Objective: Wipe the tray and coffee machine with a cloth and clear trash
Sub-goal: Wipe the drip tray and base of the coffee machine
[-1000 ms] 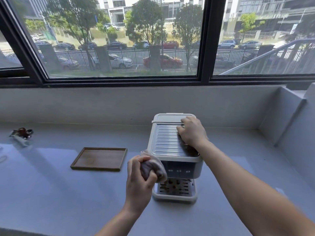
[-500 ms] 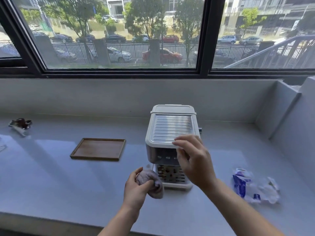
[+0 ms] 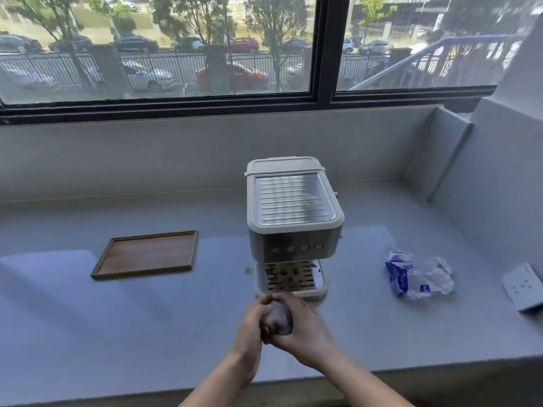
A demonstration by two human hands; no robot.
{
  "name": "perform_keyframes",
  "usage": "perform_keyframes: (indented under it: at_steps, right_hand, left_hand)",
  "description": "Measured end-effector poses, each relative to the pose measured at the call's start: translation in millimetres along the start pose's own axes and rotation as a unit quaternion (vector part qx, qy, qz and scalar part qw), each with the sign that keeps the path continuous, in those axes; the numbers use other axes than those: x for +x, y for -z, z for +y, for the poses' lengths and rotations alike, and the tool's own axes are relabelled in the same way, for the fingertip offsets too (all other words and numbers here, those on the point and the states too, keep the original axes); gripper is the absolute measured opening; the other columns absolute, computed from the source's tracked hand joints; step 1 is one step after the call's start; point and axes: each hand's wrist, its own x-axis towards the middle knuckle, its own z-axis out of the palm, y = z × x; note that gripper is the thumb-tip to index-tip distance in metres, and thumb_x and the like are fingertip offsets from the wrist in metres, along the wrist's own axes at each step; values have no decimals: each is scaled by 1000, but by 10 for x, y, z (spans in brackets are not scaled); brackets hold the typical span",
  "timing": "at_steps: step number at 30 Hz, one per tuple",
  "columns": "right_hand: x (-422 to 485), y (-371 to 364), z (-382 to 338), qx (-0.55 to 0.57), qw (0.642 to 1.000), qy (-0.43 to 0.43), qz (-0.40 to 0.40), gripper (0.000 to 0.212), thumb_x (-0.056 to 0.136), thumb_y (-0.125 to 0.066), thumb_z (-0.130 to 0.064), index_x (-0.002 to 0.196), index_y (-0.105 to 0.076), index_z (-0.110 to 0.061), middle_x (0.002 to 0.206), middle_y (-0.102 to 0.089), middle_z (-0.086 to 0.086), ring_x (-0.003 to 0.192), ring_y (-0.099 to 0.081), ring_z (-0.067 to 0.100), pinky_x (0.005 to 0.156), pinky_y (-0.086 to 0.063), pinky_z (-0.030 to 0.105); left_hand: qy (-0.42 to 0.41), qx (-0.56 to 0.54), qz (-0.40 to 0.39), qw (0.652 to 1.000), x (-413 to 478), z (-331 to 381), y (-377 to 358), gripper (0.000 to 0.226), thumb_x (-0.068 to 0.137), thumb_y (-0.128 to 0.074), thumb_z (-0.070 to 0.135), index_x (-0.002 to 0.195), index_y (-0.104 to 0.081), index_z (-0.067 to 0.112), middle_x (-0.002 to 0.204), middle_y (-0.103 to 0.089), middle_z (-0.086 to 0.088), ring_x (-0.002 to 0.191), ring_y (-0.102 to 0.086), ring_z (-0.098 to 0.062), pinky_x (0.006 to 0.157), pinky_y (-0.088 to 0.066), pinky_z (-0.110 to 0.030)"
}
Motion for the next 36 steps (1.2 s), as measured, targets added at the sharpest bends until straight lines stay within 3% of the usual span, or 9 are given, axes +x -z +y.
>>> perform_keyframes:
  at_steps: [4,8,11,14,17,21,29,32,36]
  right_hand:
    - [-61,-25,169,-40,993,-86,76,47,63,-65,-52,103,-46,-38,97,-64,-13,88,-62,9,71,-52,35]
    - [-251,19,541,-96,981,-104,133,43,68,-68,-56,98,-49,-32,93,-61,-10,88,-58,13,70,-50,36]
    - [-331,59,790,-211,965,-66,139,51,73,-68,-52,110,-52,-20,123,-58,2,110,-53,23,87,-47,35]
    - [-329,63,952,-262,962,31,66,60,83,-57,-57,136,-42,-32,158,-26,-4,138,-28,20,110,-35,36]
    - [-285,52,1093,-305,943,130,24,47,93,-44,-57,136,-48,-40,154,-34,-10,142,-25,19,113,-34,36]
    - [-227,66,1297,-246,942,214,82,22,92,-62,-36,111,-70,-29,131,-59,-7,120,-49,23,99,-46,35]
    - [334,345,1305,44,943,128,303,24,88,-69,-20,108,-62,-30,99,-64,-13,82,-66,10,73,-56,35]
    - [791,388,1184,20,944,138,299,29,91,-64,-26,119,-55,-28,117,-53,-8,95,-56,2,76,-43,5]
    - [1044,306,1258,-78,980,94,156,45,95,-57,-34,138,-46,-25,146,-37,-10,133,-35,11,108,-35,26]
  left_hand:
    - [-57,180,-16,982,80,-98,227,29,77,-55,32,101,-69,37,111,-64,7,95,-59,-6,79,-41,-20]
    - [-200,526,32,826,342,-351,618,46,97,-50,33,141,-41,23,144,-40,6,134,-35,-11,106,-27,-21]
    - [-182,617,53,764,507,-515,745,67,97,-37,49,153,-15,21,162,-13,-1,149,-7,-16,119,-10,-32]
    - [-186,656,70,728,651,-665,678,75,94,-31,57,154,-2,21,164,-1,-6,150,5,-19,121,-1,-35]
    - [-205,658,88,719,703,-852,597,76,95,-37,53,153,-2,21,163,-7,-7,149,-3,-20,122,-7,-36]
    - [-244,641,106,720,731,-1064,634,74,96,-37,48,155,-1,21,163,-9,0,148,-7,-11,120,-5,-29]
    - [-280,661,104,689,798,-1130,637,77,93,-21,56,149,25,29,160,24,10,146,17,-3,121,2,-29]
    - [-289,660,103,685,786,-1128,636,76,92,-21,56,147,28,34,158,27,14,145,17,-2,120,2,-29]
    - [-299,655,111,685,800,-1132,640,77,91,-23,55,147,26,36,157,28,19,146,14,0,121,1,-28]
